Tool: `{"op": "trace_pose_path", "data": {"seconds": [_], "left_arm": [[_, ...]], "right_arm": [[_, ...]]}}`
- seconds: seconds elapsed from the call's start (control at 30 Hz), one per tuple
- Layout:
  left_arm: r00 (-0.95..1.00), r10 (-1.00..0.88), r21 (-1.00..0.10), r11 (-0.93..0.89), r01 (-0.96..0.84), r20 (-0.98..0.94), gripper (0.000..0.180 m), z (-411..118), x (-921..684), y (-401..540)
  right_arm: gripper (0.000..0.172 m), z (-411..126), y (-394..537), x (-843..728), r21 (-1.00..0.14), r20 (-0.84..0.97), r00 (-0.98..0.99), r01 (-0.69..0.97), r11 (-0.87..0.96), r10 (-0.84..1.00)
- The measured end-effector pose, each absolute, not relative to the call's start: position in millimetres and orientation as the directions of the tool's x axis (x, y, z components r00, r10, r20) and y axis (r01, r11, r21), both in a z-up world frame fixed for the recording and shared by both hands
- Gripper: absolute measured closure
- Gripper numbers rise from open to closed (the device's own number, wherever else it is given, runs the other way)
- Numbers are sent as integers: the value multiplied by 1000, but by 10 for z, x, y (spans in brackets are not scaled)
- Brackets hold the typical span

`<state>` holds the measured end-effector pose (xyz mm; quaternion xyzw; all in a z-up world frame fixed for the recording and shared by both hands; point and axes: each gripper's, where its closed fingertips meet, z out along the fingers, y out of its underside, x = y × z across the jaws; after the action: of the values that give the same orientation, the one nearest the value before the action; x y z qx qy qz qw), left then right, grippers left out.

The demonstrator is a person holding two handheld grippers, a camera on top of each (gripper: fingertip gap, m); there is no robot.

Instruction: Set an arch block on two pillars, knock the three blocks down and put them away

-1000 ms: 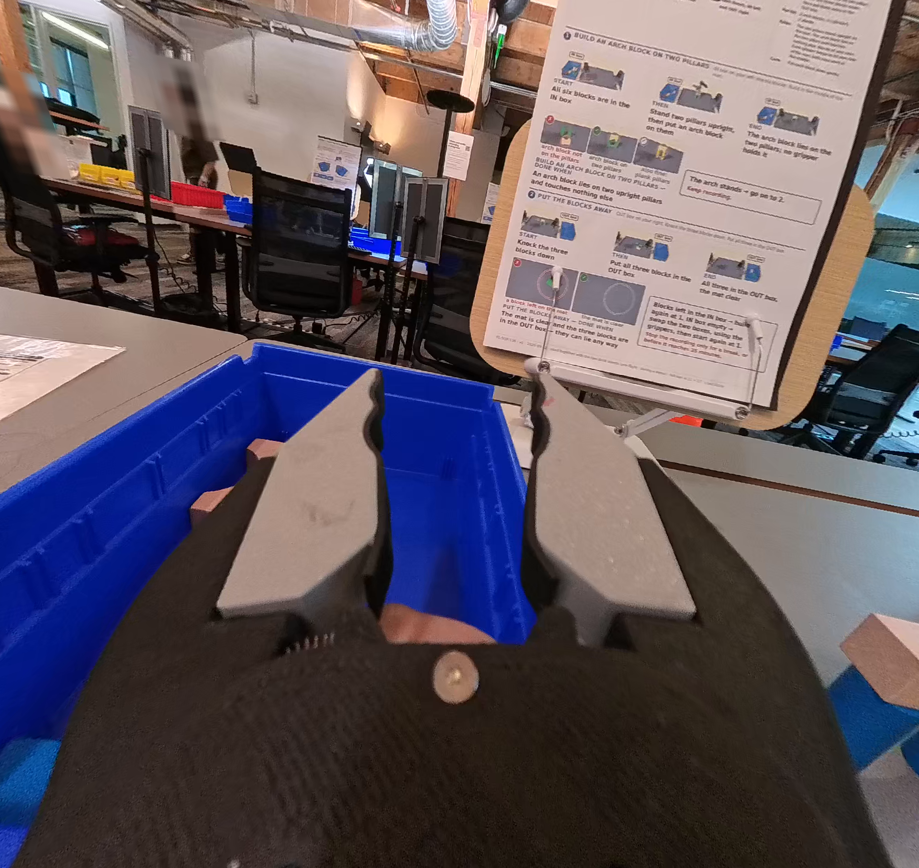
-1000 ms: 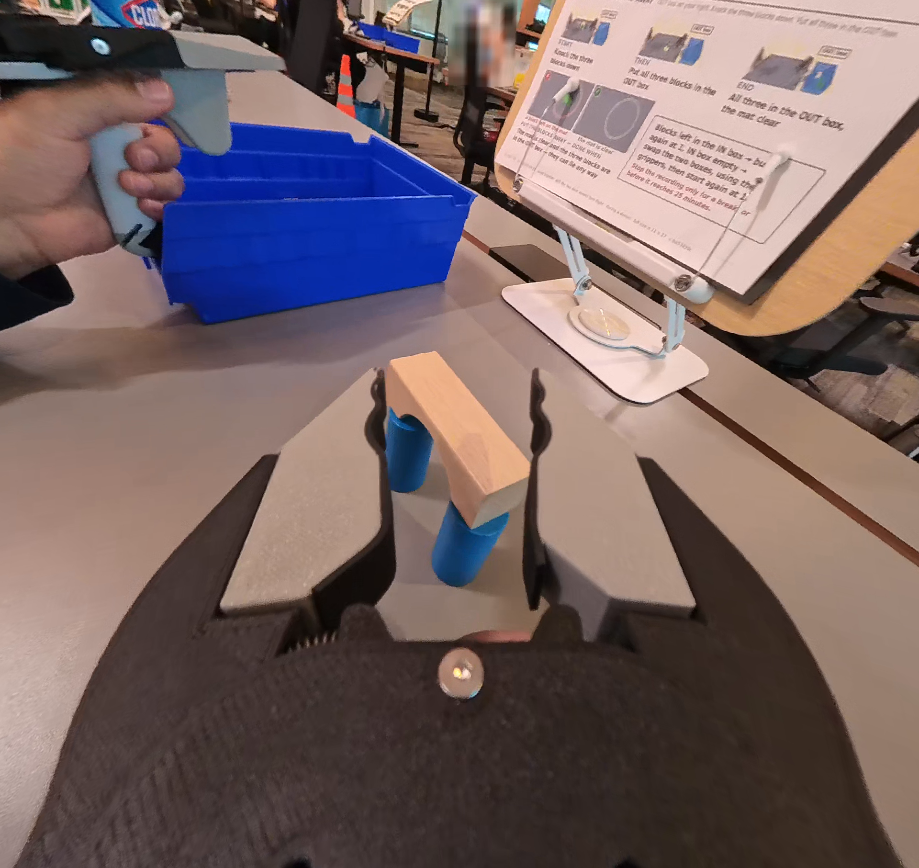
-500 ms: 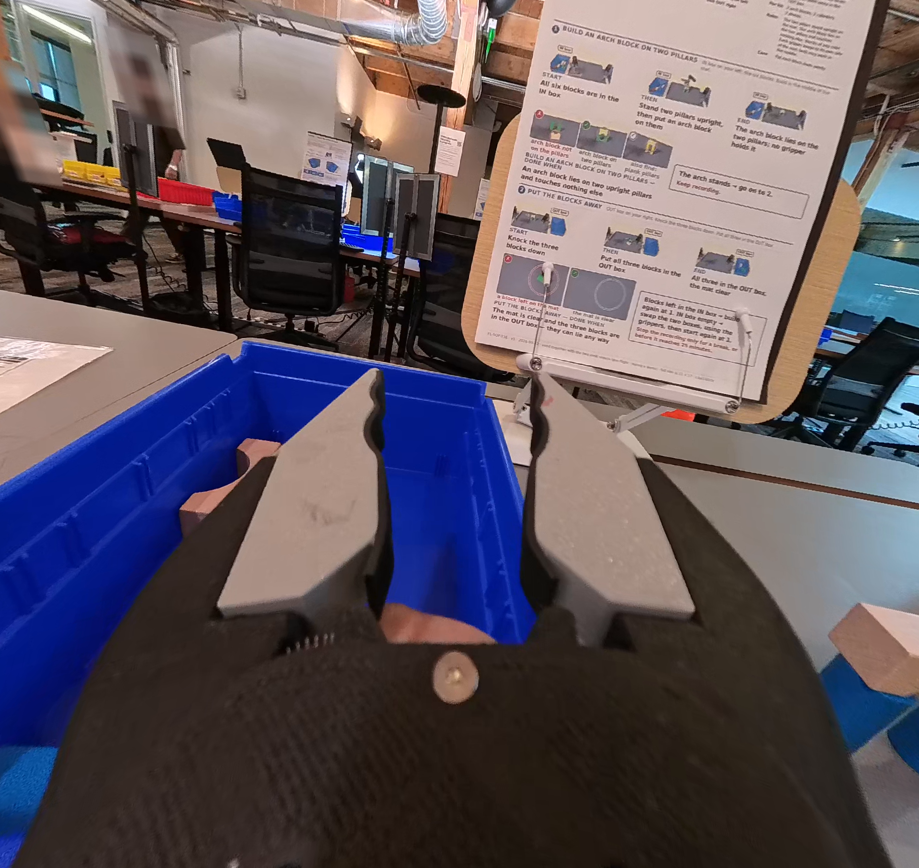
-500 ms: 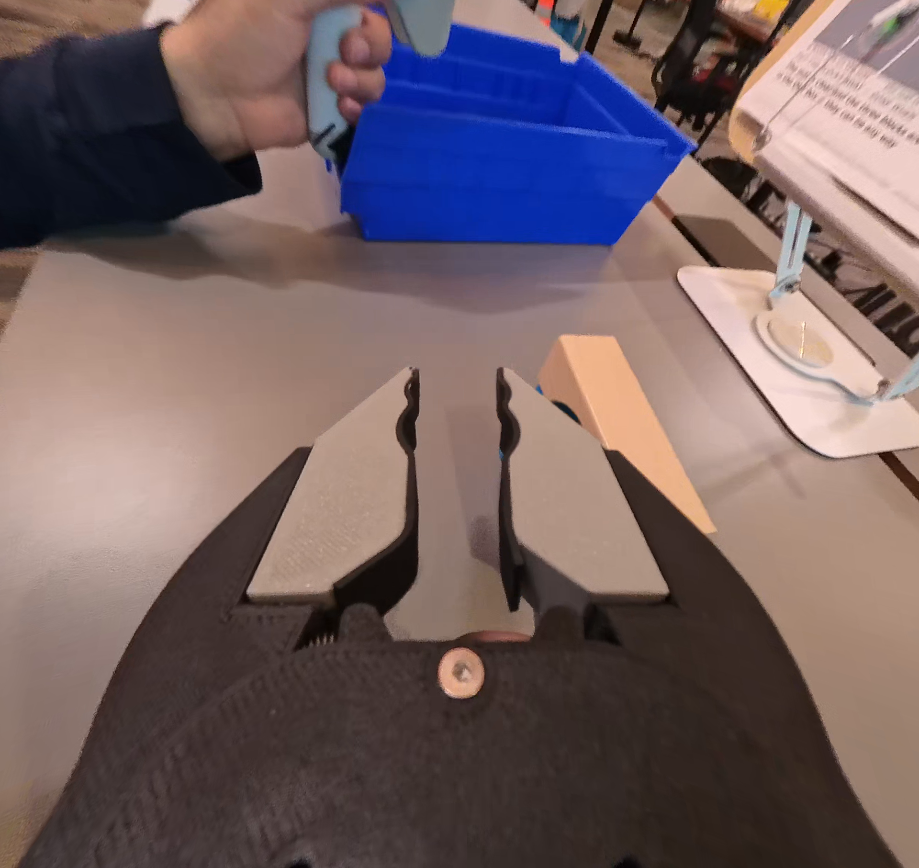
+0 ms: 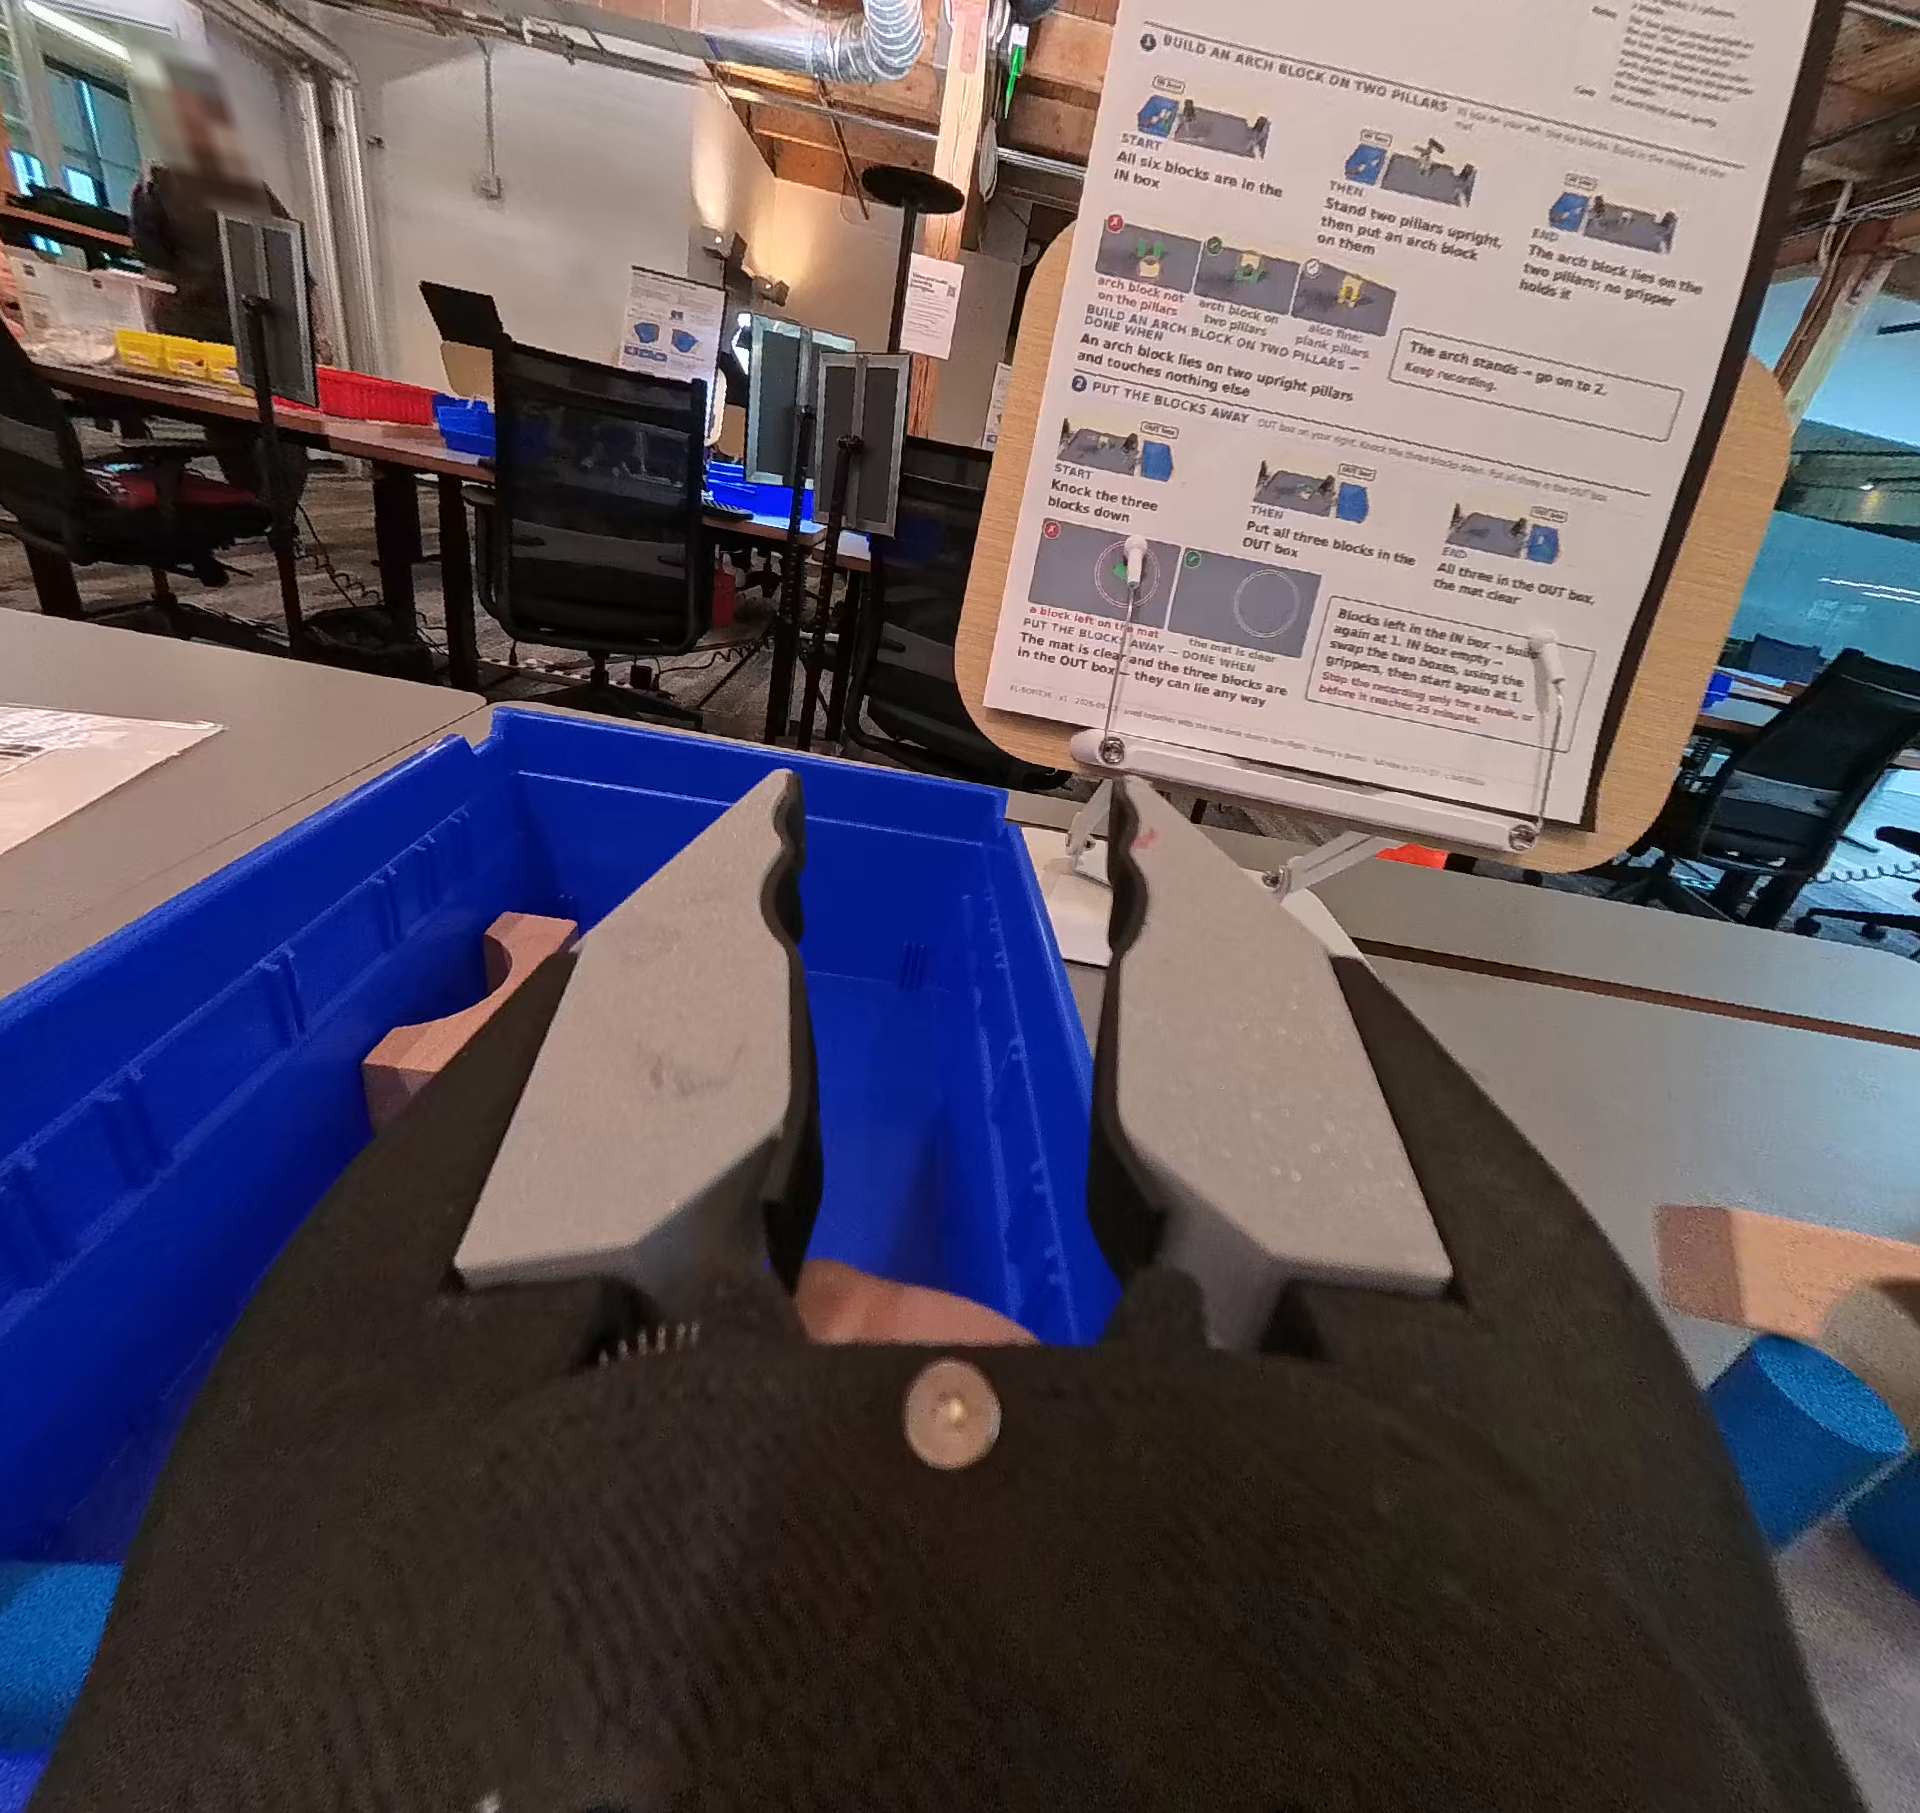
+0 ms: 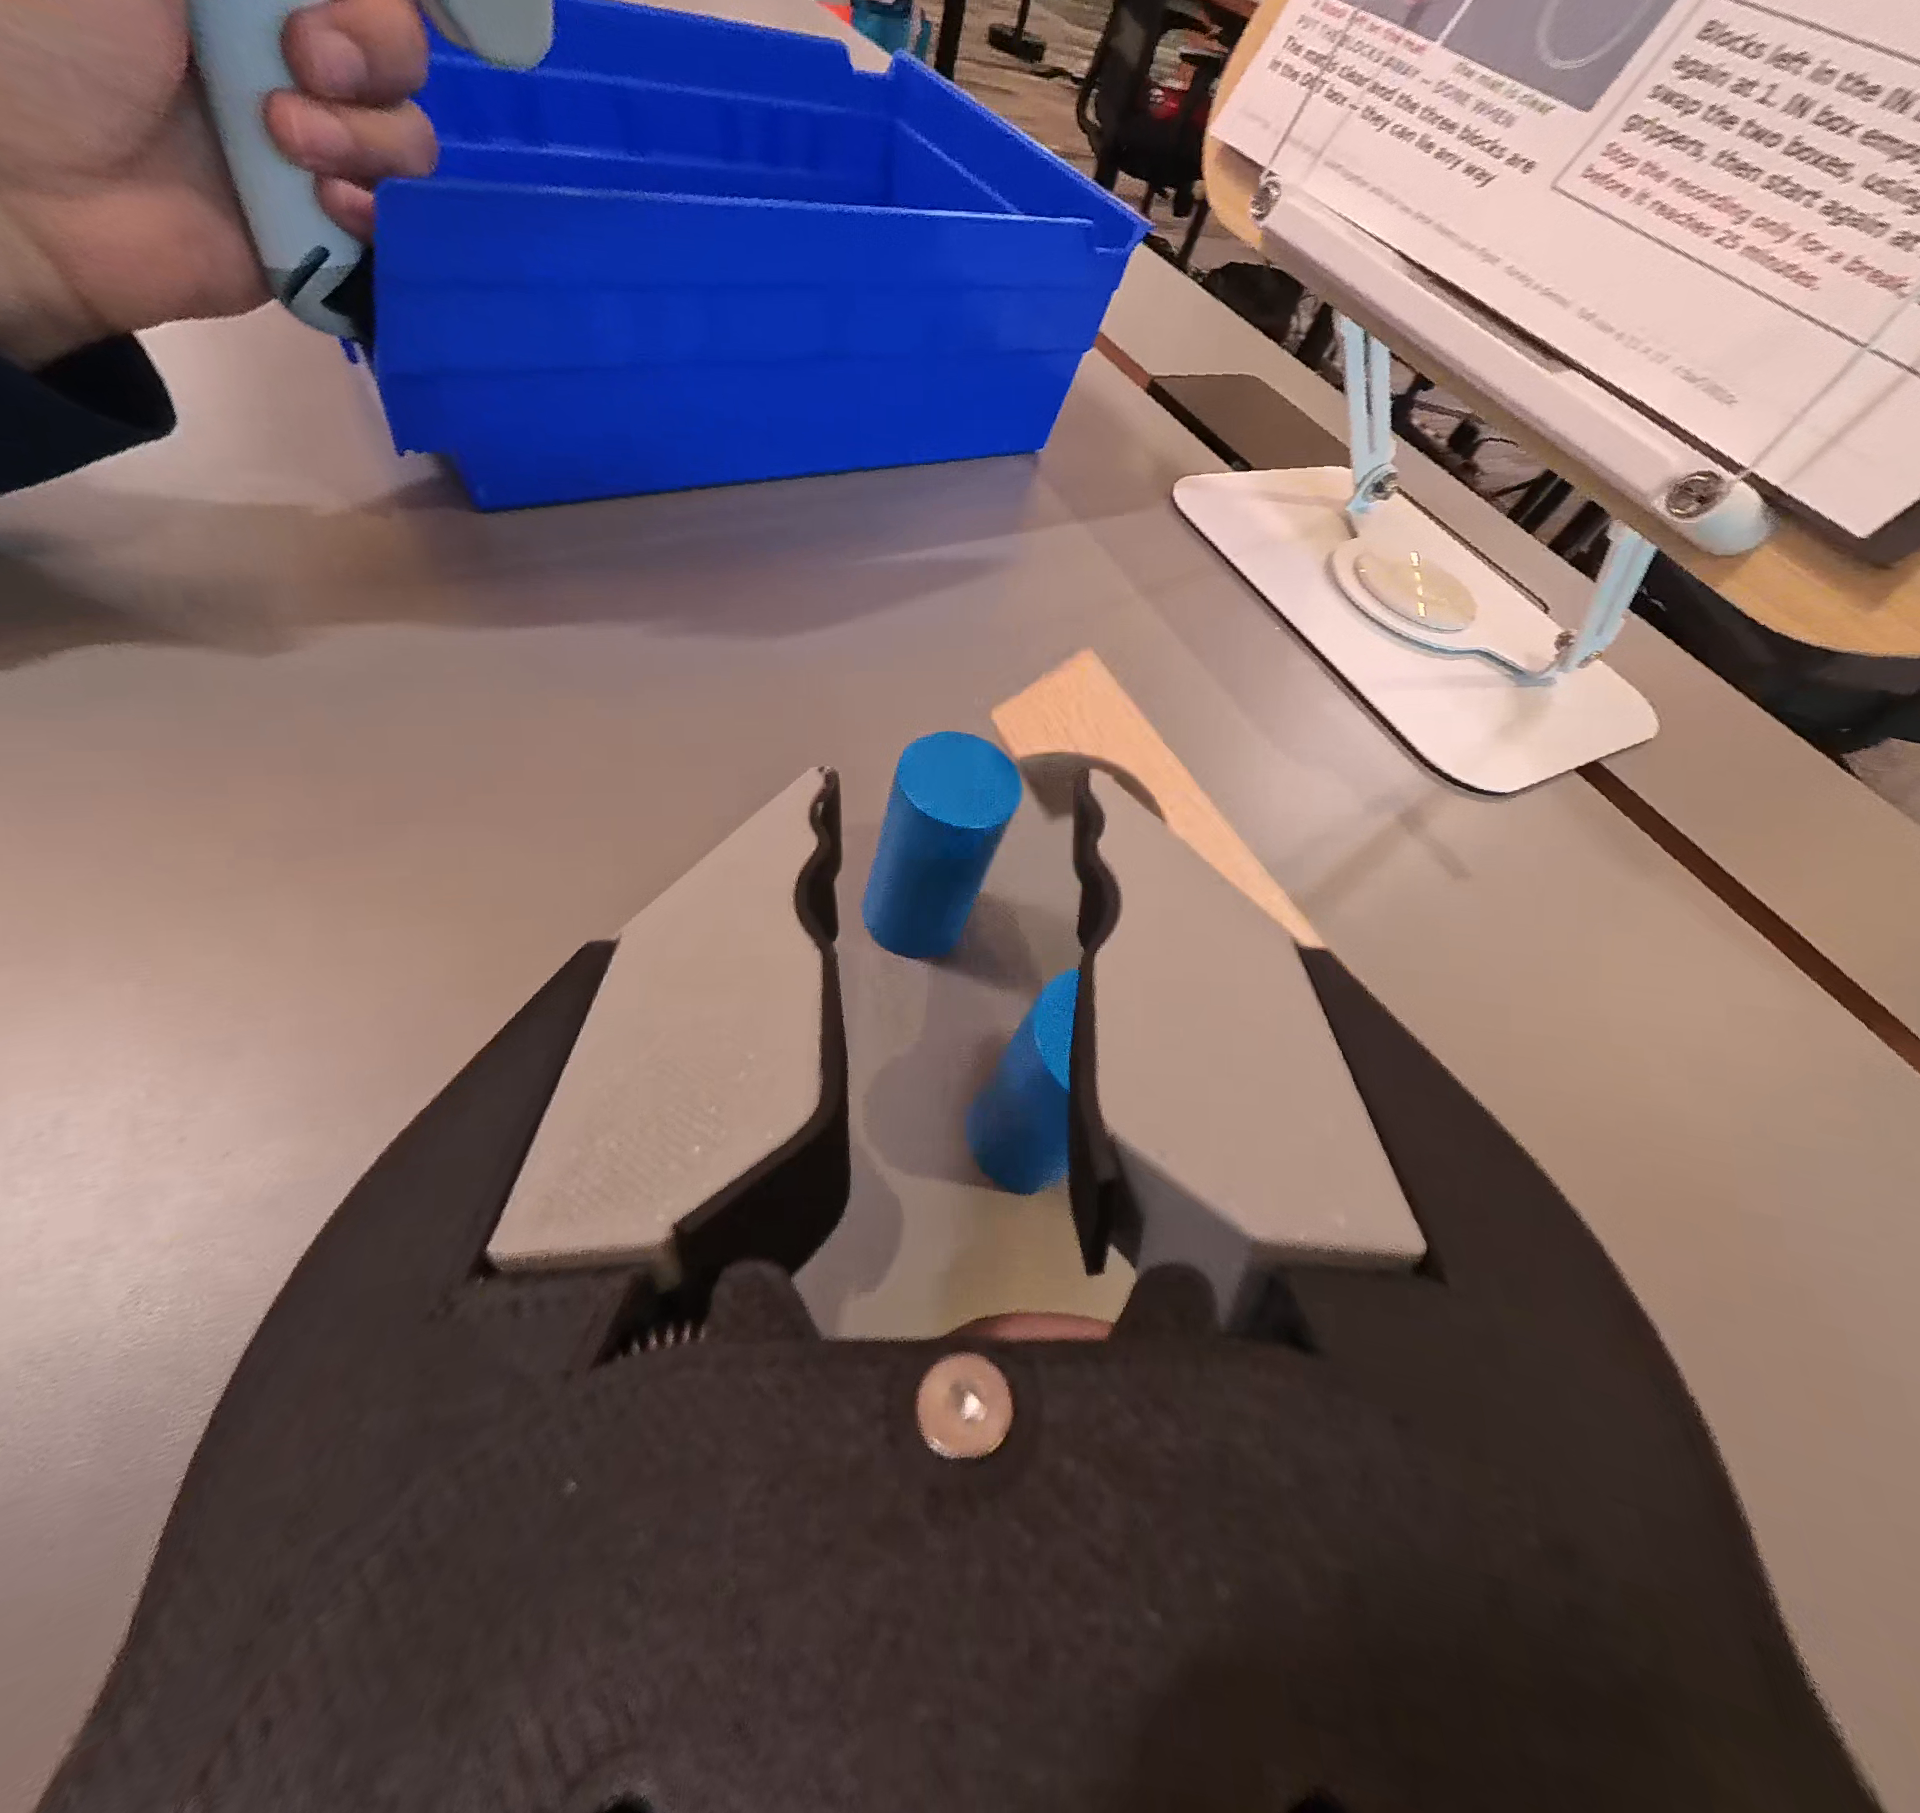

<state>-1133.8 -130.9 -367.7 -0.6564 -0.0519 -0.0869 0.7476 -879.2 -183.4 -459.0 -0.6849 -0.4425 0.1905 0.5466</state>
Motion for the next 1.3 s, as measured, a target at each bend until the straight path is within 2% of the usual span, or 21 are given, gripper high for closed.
{"op": "trace_pose_path", "data": {"seconds": [0.63,0.97,1.13,1.3], "left_arm": [[980,-72,-974,117,194,187,124,-3681,-11304,-1305],[980,-82,-975,115,190,182,125,-3683,-11274,-1306],[980,-84,-975,114,191,182,125,-3683,-11271,-1306],[979,-88,-975,112,192,183,125,-3685,-11263,-1304]], "right_arm": [[127,-4569,-1689,-8624,-929,175,610,362,-75,773],[128,-4845,-1609,-8535,-870,191,623,465,-163,759],[126,-4937,-1614,-8508,-856,140,621,467,-221,772],[136,-5089,-1617,-8473,-823,94,621,488,-291,778]]}}
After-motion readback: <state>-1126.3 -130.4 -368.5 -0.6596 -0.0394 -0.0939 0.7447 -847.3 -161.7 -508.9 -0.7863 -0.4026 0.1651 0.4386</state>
